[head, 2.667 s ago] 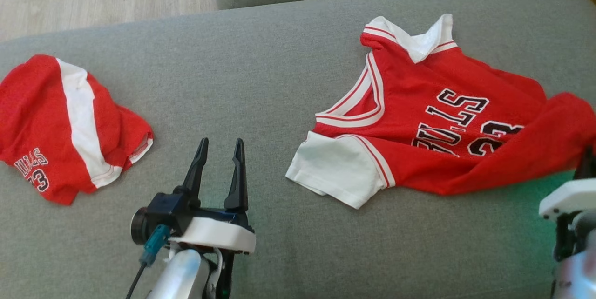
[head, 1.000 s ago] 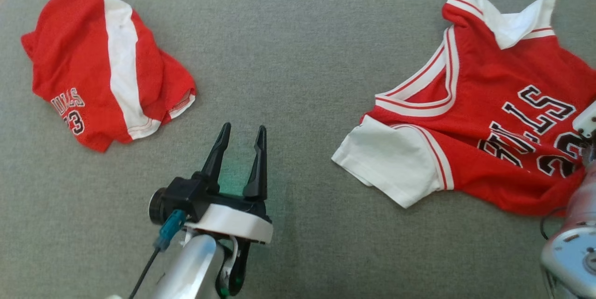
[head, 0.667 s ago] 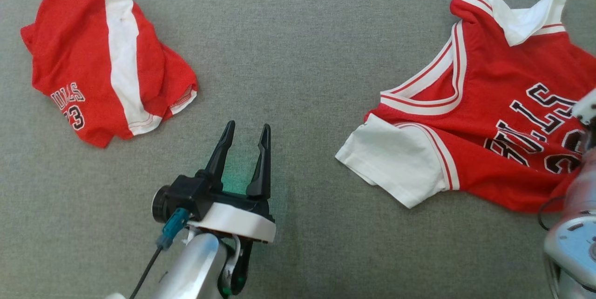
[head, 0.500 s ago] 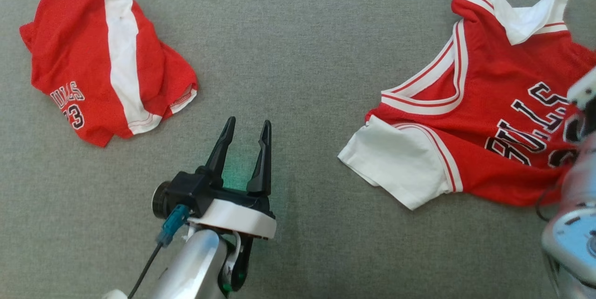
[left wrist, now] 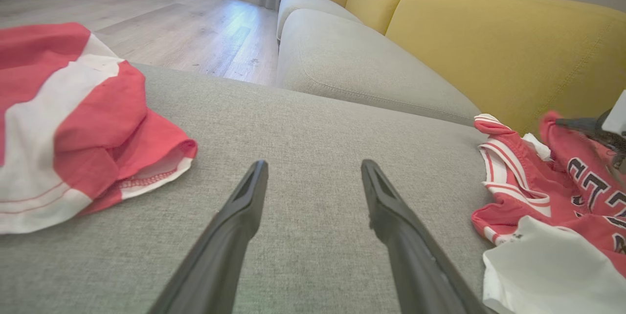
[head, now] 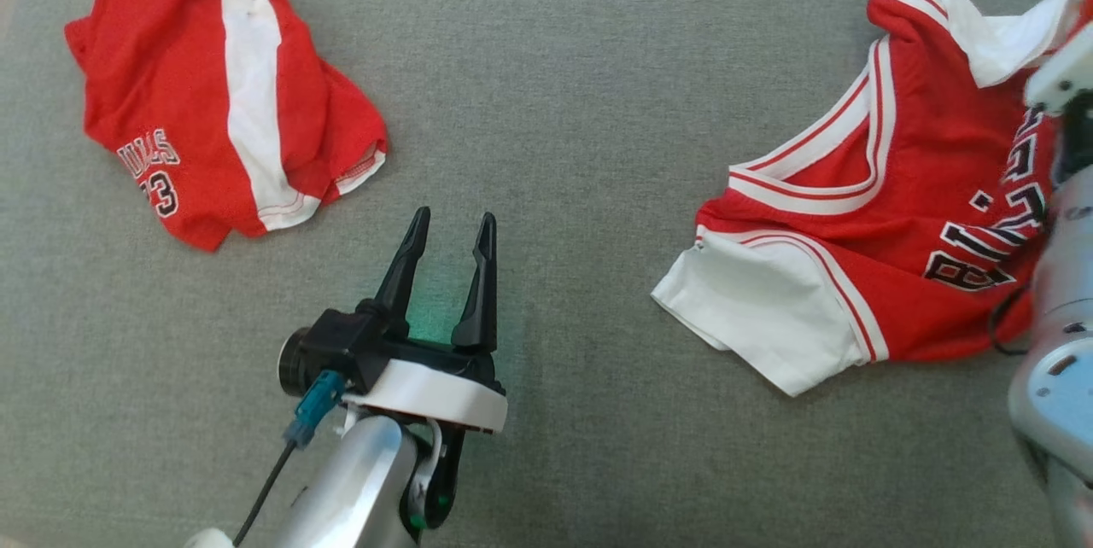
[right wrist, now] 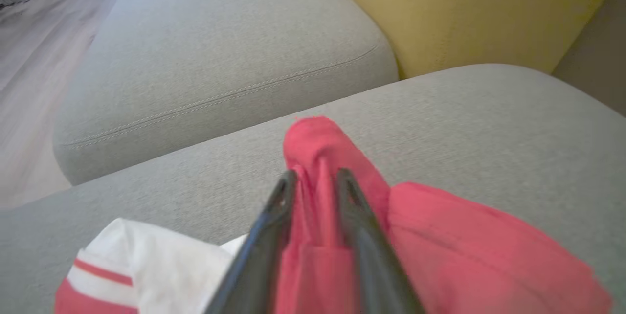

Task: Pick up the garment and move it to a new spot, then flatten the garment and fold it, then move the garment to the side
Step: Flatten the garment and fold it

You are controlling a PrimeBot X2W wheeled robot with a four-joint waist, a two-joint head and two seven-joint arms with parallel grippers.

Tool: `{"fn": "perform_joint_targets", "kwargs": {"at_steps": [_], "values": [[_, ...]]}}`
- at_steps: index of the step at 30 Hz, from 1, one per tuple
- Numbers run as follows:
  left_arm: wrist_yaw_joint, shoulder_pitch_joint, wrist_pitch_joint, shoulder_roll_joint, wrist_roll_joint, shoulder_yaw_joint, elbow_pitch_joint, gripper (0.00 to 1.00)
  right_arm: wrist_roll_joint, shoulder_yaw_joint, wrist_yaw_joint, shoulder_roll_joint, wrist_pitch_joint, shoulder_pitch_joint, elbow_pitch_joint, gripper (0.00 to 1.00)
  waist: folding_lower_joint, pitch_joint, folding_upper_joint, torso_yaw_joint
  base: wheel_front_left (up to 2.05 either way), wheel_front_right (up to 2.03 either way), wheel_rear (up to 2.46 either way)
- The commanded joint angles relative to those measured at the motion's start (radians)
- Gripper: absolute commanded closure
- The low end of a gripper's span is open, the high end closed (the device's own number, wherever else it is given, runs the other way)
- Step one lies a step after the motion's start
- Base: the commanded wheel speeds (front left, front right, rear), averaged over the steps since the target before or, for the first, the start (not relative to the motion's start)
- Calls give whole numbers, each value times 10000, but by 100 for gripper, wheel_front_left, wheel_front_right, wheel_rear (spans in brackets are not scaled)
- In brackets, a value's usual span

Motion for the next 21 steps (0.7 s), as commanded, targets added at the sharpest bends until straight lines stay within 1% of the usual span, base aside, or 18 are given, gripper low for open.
{"fn": "perform_joint_targets", "kwargs": {"at_steps": [1,5,10,14,17,18,21], "values": [[49,-266,-95,35,-51,224,-331,0,-80,327,-7,38,-14,-366,-96,0,-1,-1,0,20,0,0,0],[92,-220,-95,35,-47,304,-312,0,-80,916,-7,33,-373,-311,220,0,-1,-113,0,-64,0,0,0],[85,-128,-95,35,78,546,-325,0,-12,1693,-7,60,-1590,-359,837,0,-1,-473,0,-439,0,0,0],[63,3,-95,35,199,756,-395,0,399,2329,-7,74,-2573,-345,1474,0,-1,-872,0,-849,0,0,0],[39,128,-95,35,244,890,-487,0,917,2911,-7,114,-2883,-233,1761,0,-1,-1152,0,-1172,0,0,0],[22,229,-95,35,221,980,-582,0,1459,3459,-7,181,-2924,-92,1508,0,-1,-1309,0,-1387,0,0,0],[-48,327,-95,35,305,1060,-675,0,2744,4767,-7,285,-2932,739,356,0,-1,-1499,0,-1658,0,0,0]]}}
